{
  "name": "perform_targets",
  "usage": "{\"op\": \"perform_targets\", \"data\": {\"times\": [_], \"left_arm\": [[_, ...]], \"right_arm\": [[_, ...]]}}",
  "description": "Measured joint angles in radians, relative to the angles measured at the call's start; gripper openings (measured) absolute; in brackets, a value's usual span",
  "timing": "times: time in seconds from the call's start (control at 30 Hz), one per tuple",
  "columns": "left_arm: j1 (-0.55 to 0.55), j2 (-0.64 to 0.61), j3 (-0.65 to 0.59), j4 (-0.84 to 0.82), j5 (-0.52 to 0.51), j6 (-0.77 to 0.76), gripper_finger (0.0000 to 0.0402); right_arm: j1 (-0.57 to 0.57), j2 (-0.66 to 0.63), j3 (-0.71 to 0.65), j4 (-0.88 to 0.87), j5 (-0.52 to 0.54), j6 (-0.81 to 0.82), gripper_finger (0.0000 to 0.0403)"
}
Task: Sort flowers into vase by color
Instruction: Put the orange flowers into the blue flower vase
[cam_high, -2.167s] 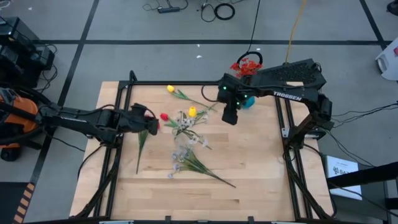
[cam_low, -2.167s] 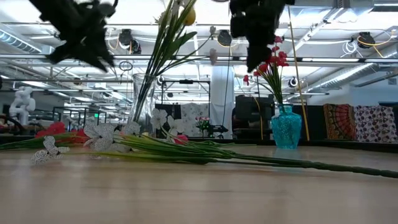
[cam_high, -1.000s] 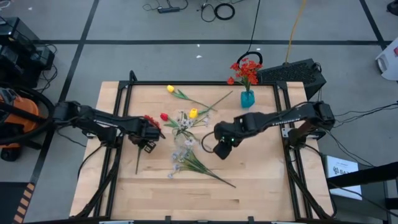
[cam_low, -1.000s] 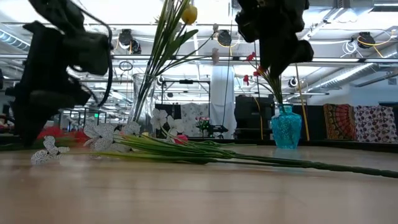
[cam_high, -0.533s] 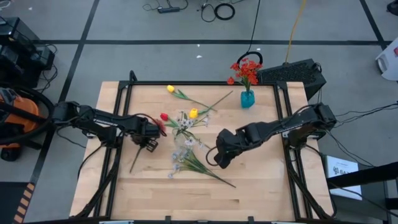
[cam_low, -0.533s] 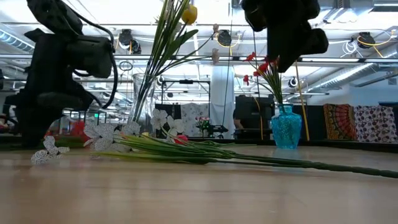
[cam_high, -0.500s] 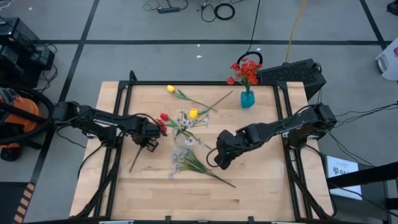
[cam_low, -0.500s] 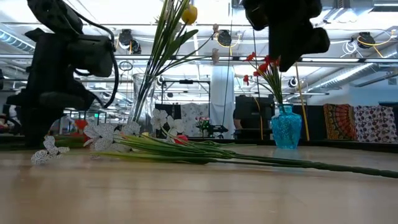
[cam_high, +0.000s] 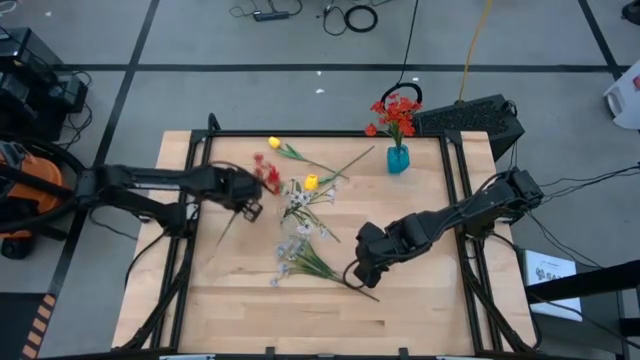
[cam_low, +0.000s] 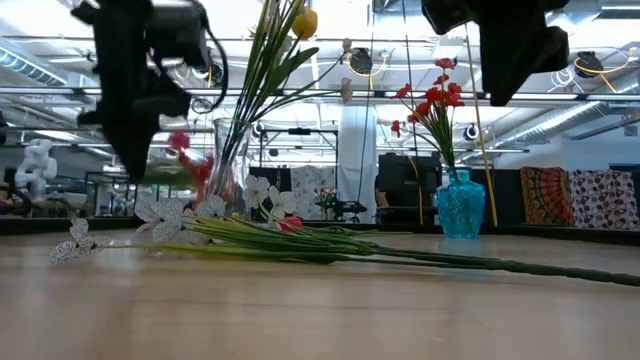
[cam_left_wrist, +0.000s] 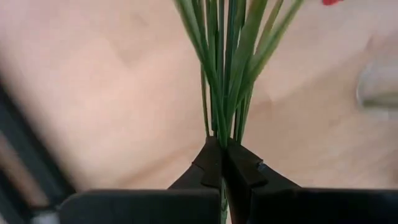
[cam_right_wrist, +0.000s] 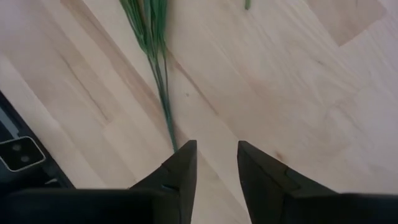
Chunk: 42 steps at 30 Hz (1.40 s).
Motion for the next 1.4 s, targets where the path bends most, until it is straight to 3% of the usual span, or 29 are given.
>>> {"op": "perform_targets", "data": {"times": [0.2, 0.4, 0.57, 0.73, 0.9, 1.0, 1.17, 1.3, 1.4], "left_arm": [[0.104, -0.093, 0.199, -0.015, -0.101, 0.167, 0.0001], [0.141, -0.123, 0.378, 0.152, -0.13, 0.346, 0.0001], [0.14, -0.123, 0.479, 0.341, -0.042, 0.429, 0.0], [0.137, -0.122, 0.531, 0.566, 0.114, 0.44, 0.0], [0.096, -0.096, 0.542, 0.813, 0.254, 0.434, 0.0], [0.048, -0.049, 0.542, 0.924, 0.284, 0.432, 0.0], [-0.015, 0.053, 0.542, 1.11, 0.335, 0.431, 0.0], [-0.047, 0.164, 0.612, 1.133, 0.356, 0.432, 0.0], [-0.062, 0.261, 0.682, 1.132, 0.402, 0.436, 0.0]], "right_arm": [[0.016, 0.0, 0.0, -0.004, 0.001, -0.03, 0.0084], [0.056, -0.001, -0.061, 0.042, -0.004, -0.021, 0.0057], [0.081, -0.017, -0.167, 0.155, -0.053, 0.029, 0.0032], [0.098, -0.127, -0.315, 0.331, -0.046, 0.097, 0.0005], [0.128, -0.312, -0.432, 0.334, 0.075, 0.199, 0.0003], [0.137, -0.436, -0.478, 0.31, 0.175, 0.217, 0.0002], [0.126, -0.629, -0.495, 0.262, 0.439, 0.169, 0.0001], [0.099, -0.761, -0.495, 0.278, 0.63, 0.099, 0.0001], [0.057, -0.843, -0.496, 0.313, 0.658, -0.002, 0.0001]]}}
